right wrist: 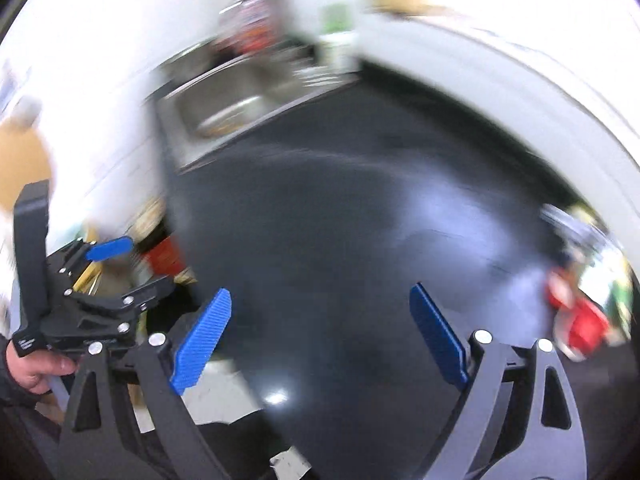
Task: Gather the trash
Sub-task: 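Swing both tools back over the counter toward the trash pile, then grasp the red-rimmed lid with left tool while right tool grasps green chip tube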
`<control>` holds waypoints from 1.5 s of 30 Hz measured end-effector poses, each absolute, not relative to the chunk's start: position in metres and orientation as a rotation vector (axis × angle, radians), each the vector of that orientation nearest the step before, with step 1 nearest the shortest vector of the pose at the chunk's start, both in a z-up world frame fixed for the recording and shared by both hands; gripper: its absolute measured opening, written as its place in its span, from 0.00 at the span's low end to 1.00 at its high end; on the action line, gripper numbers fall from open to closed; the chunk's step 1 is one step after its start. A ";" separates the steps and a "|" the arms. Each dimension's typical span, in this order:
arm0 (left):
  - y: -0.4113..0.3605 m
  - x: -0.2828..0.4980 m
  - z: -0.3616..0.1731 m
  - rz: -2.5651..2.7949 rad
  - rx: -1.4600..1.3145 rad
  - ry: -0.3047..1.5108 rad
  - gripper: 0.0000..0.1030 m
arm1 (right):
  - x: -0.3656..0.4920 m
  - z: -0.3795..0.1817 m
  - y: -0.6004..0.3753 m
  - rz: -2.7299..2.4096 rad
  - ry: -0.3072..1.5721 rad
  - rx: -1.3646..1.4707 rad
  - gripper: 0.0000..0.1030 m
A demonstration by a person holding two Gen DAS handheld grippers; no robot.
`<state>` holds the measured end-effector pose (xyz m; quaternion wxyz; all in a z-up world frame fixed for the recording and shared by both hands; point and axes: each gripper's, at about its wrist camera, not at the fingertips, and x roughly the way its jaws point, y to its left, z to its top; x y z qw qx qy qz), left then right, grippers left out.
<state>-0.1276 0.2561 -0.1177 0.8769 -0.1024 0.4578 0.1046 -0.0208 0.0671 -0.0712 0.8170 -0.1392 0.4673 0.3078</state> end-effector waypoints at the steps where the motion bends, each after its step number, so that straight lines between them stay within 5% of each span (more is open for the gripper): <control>1: 0.237 -0.111 -0.114 0.170 -0.183 0.953 0.93 | -0.014 -0.067 0.039 0.596 0.990 -0.275 0.85; 16: 0.023 0.015 -0.121 -0.246 0.129 0.956 0.93 | 0.010 -0.065 -0.221 0.173 0.976 -0.061 0.85; 32: -0.011 0.110 -0.204 -0.351 0.213 1.068 0.93 | 0.104 -0.136 -0.256 0.217 1.112 -0.119 0.85; 45: -0.026 0.190 -0.224 -0.478 0.291 0.974 0.93 | 0.213 -0.190 -0.243 0.330 1.193 -0.216 0.84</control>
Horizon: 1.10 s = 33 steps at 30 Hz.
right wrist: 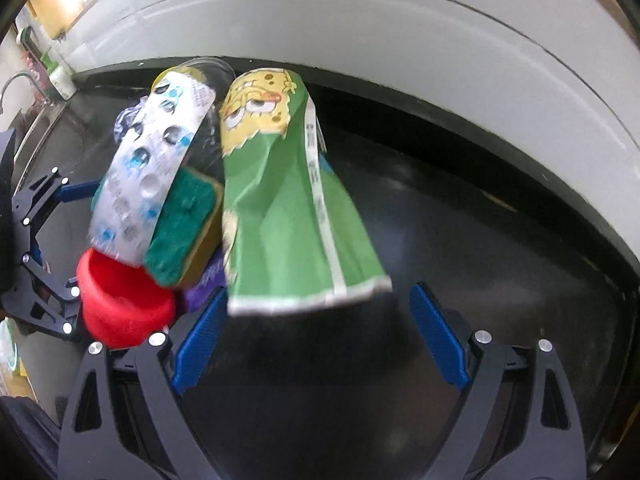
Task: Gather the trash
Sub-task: 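Grasp the red-rimmed lid with left tool while right tool grasps green chip tube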
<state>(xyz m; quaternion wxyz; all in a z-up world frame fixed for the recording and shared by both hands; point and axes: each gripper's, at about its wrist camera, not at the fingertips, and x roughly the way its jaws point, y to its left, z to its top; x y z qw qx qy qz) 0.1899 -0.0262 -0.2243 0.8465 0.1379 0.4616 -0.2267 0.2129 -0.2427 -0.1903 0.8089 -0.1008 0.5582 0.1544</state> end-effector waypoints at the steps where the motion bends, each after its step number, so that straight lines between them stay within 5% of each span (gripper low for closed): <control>1: -0.027 0.191 -0.223 -0.489 0.297 0.970 0.92 | 0.216 -0.191 -0.242 0.345 1.192 -0.220 0.83; 4: -0.031 0.194 -0.220 -0.524 0.311 0.945 0.82 | 0.225 -0.198 -0.240 0.391 1.223 -0.202 0.65; 6: -0.033 0.193 -0.217 -0.532 0.316 0.932 0.60 | 0.225 -0.198 -0.239 0.399 1.218 -0.209 0.53; 8: -0.036 0.192 -0.214 -0.527 0.328 0.932 0.47 | 0.224 -0.197 -0.239 0.404 1.217 -0.208 0.50; 12: -0.037 0.188 -0.212 -0.497 0.319 0.962 0.47 | 0.212 -0.189 -0.238 0.396 1.193 -0.194 0.34; 16: -0.041 0.172 -0.213 -0.464 0.318 0.989 0.47 | 0.197 -0.177 -0.239 0.387 1.170 -0.158 0.29; 33: 0.004 0.082 -0.142 -0.258 0.162 0.987 0.47 | 0.105 -0.107 -0.261 0.267 1.020 -0.050 0.18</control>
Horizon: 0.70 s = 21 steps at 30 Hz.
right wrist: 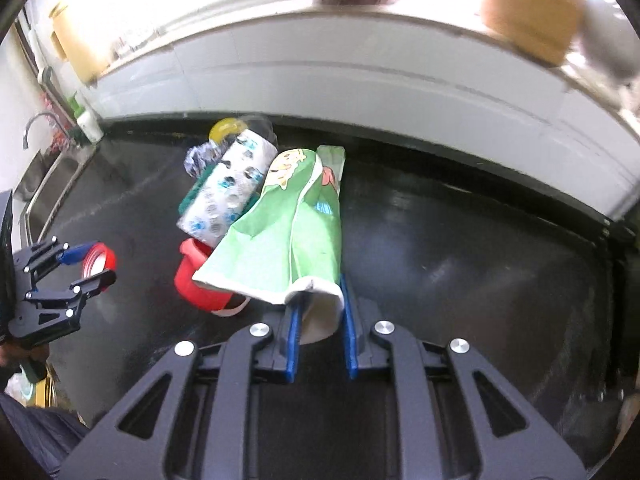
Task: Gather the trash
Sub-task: 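Grasp the red-rimmed lid with left tool while right tool grasps green chip tube, then carry lid and chip tube to the black bin and open both tools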
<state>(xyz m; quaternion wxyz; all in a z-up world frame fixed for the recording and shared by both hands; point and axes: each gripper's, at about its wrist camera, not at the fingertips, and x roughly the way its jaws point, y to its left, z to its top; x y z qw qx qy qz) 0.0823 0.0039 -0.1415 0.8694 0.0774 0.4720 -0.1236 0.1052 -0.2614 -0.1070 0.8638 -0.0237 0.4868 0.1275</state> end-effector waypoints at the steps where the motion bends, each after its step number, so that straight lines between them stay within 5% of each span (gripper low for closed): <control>1: 0.009 0.075 -0.137 -0.253 0.151 0.982 0.47 | 0.099 -0.103 -0.260 0.266 1.014 -0.038 0.18; 21: 0.051 -0.002 -0.091 -0.172 0.064 0.912 0.47 | 0.012 -0.060 -0.200 0.334 0.931 -0.075 0.18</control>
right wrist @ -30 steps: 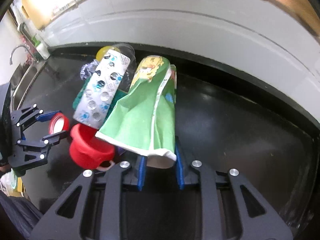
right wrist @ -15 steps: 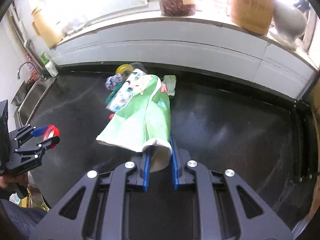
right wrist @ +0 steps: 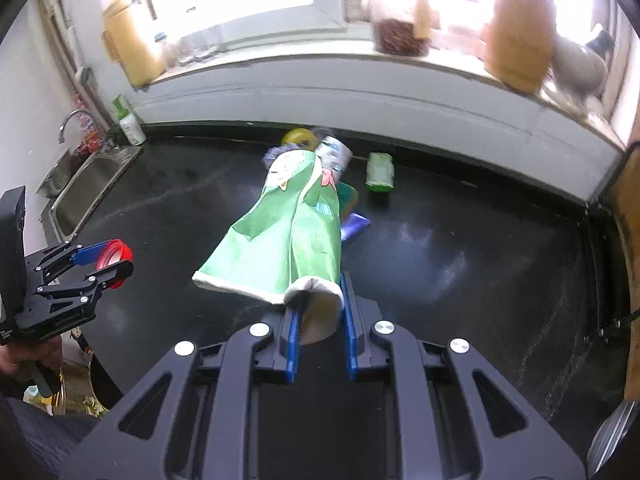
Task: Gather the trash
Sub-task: 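Carry lid and chip tube to the black bin and open both tools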
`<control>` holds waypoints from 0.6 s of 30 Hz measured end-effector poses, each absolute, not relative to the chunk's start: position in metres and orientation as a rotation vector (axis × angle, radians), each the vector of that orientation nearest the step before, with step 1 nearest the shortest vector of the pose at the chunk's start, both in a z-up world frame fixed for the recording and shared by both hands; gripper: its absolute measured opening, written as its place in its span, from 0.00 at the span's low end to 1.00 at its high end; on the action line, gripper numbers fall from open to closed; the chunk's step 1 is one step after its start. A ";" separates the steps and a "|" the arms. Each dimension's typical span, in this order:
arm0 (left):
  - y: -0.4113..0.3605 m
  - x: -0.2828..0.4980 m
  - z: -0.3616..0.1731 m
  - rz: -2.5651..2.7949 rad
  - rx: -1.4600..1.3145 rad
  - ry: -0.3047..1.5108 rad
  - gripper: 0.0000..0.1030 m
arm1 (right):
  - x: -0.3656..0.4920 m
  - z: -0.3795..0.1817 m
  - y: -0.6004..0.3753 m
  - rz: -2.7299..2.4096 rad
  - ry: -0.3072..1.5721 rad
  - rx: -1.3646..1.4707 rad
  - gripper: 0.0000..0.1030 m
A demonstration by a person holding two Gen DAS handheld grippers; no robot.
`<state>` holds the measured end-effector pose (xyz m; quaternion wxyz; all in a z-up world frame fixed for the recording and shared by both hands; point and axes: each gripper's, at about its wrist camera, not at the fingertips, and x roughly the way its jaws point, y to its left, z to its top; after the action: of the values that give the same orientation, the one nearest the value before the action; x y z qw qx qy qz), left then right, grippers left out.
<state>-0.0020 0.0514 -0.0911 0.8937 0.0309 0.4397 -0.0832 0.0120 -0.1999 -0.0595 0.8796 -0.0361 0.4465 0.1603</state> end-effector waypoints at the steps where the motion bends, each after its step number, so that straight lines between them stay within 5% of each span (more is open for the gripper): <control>1: 0.057 -0.005 -0.089 -0.162 0.058 0.907 0.47 | 0.011 -0.056 -0.190 0.352 0.922 -0.085 0.18; 18: 0.273 -0.187 -0.089 0.422 -0.244 0.883 0.47 | -0.071 -0.065 0.148 1.094 0.937 -0.385 0.18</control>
<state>-0.1870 0.2726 -0.0885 0.8755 -0.1169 0.4232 0.2020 -0.0706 0.1484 -0.0649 0.7348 -0.1751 0.4263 0.4977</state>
